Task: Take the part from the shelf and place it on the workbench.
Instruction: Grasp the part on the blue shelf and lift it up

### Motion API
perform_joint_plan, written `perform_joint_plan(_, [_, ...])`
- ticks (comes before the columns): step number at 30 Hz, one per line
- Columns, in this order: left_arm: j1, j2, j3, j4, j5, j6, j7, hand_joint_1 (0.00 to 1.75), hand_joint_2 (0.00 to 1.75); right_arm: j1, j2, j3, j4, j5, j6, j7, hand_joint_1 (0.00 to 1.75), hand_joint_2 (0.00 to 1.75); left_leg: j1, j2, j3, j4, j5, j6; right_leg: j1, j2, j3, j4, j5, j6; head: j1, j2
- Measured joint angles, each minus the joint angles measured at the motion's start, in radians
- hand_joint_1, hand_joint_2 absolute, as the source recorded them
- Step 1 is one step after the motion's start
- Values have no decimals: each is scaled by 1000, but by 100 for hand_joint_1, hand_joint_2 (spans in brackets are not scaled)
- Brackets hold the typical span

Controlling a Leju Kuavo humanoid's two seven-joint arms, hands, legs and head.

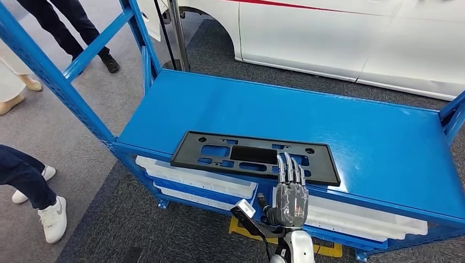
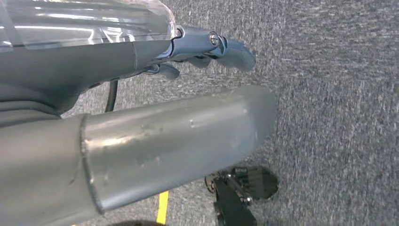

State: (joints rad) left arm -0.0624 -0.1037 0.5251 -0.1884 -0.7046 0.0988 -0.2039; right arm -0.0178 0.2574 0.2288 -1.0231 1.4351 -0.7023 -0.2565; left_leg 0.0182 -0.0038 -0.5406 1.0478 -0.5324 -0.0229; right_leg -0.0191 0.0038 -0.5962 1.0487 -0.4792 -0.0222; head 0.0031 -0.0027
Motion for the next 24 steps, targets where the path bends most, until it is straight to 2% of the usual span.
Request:
perform_joint_plan(1, [0, 1, 0, 0, 0, 0, 0, 0, 0, 0, 0, 0, 0, 0, 0, 0, 0, 175, 1, 0, -25, 52, -25, -4, 0, -2, 5, -3, -2, -5, 0, 0])
perform_joint_plan(3, [1, 3, 0, 0, 0, 0, 0, 0, 0, 0, 0, 1, 2, 0, 0, 0, 0, 175, 1, 0, -101, 192, -77, -8, 2, -3, 11, -4, -7, -12, 0, 0])
perform_joint_plan(4, [3, 4, 0, 0, 0, 0, 0, 0, 0, 0, 0, 1, 3, 0, 0, 0, 0, 175, 1, 0, -134, 244, -85, -9, 4, -3, 14, -3, -10, -14, 0, 0])
perform_joint_plan(5, [4, 4, 0, 0, 0, 0, 0, 0, 0, 0, 0, 1, 4, 0, 0, 0, 0, 175, 1, 0, -150, 257, -71, -7, 6, -2, 19, -3, -14, -15, 0, 0])
perform_joint_plan(6, [5, 5, 0, 0, 0, 0, 0, 0, 0, 0, 0, 1, 5, 0, 0, 0, 0, 175, 0, 0, -146, 230, -37, -4, 7, 0, 26, -3, -18, -15, 0, 0])
perform_joint_plan(8, [5, 6, 0, 0, 0, 0, 0, 0, 0, -1, 1, 2, 5, 0, 0, 1, 0, 175, -2, 0, -98, 101, 49, 8, 9, 2, 41, -4, -28, -13, 0, 0])
perform_joint_plan(9, [4, 7, 0, 0, -1, 0, 0, 0, 0, -1, 1, 2, 5, 0, 0, 1, 0, 175, -6, -1, -75, 44, 75, 15, 10, 2, 45, -4, -31, -10, 0, 0])
perform_joint_plan(10, [4, 8, 0, 0, -1, 0, 0, 0, 0, -1, 1, 2, 6, 0, 0, 1, 0, 175, -10, -1, -60, 5, 85, 21, 11, 3, 45, -4, -33, -6, 0, 0])
perform_joint_plan(12, [4, 10, 0, 0, -2, 0, 0, 0, 0, -1, 1, 3, 6, 1, 0, 2, 0, 175, -15, -2, -52, -21, 80, 28, 12, 3, 40, -6, -32, 5, 0, 0])
perform_joint_plan(14, [6, 11, 0, 0, -2, 0, -1, 0, 0, -1, 0, 3, 5, 1, 0, 2, 0, 175, -8, -2, -44, -37, 82, 35, 12, 2, 39, -2, -40, 16, 0, 0])
perform_joint_plan(15, [6, 10, 0, 0, -3, 0, -2, 0, 0, -1, 0, 3, 5, 1, 0, 3, 0, 175, -5, -1, -39, -45, 84, 39, 13, 2, 31, 20, -56, 20, 0, 0])
perform_joint_plan(16, [6, 10, 0, 0, -4, 0, -4, 0, 0, -1, -1, 3, 5, 1, 0, 4, 0, 175, -1, 0, -34, -51, 85, 44, 13, 1, 10, 64, -81, 23, 0, 0])
perform_joint_plan(18, [4, 10, 0, 0, -8, 0, -8, 0, 0, -1, -2, 4, 6, 1, 0, 8, 0, 175, -2, 2, -31, -52, 82, 50, 12, 1, -58, 193, -137, 26, 0, 0])
perform_joint_plan(19, [4, 10, 0, 0, -10, 0, -9, 0, 0, -1, -2, 4, 7, 1, 0, 9, 0, 175, -3, 2, -30, -51, 80, 50, 11, 1, -90, 246, -151, 28, 0, 0])
perform_joint_plan(20, [5, 10, 0, 0, -10, 0, -9, 0, 0, -1, -3, 4, 8, 1, 0, 10, 0, 175, -3, 2, -28, -51, 78, 50, 9, 0, -106, 266, -144, 30, 0, 0])
perform_joint_plan(21, [5, 10, 0, 0, -11, 0, -9, 0, 0, -1, -3, 4, 10, 1, 0, 10, 0, 175, -3, 1, -24, -50, 75, 49, 7, 0, -102, 247, -117, 30, 0, 0])
perform_joint_plan(23, [6, 10, 0, 0, -11, 0, -9, 0, 0, -1, -3, 4, 11, 1, 0, 10, 0, 175, -3, -1, -16, -46, 67, 44, 5, -2, -48, 122, -37, 26, 1, 0])
perform_joint_plan(24, [5, 10, 0, 0, -11, 0, -9, 0, 0, -1, -3, 4, 11, 1, 0, 10, 0, 175, -4, -2, -13, -41, 61, 39, 6, -3, -20, 59, -12, 24, 1, 0])
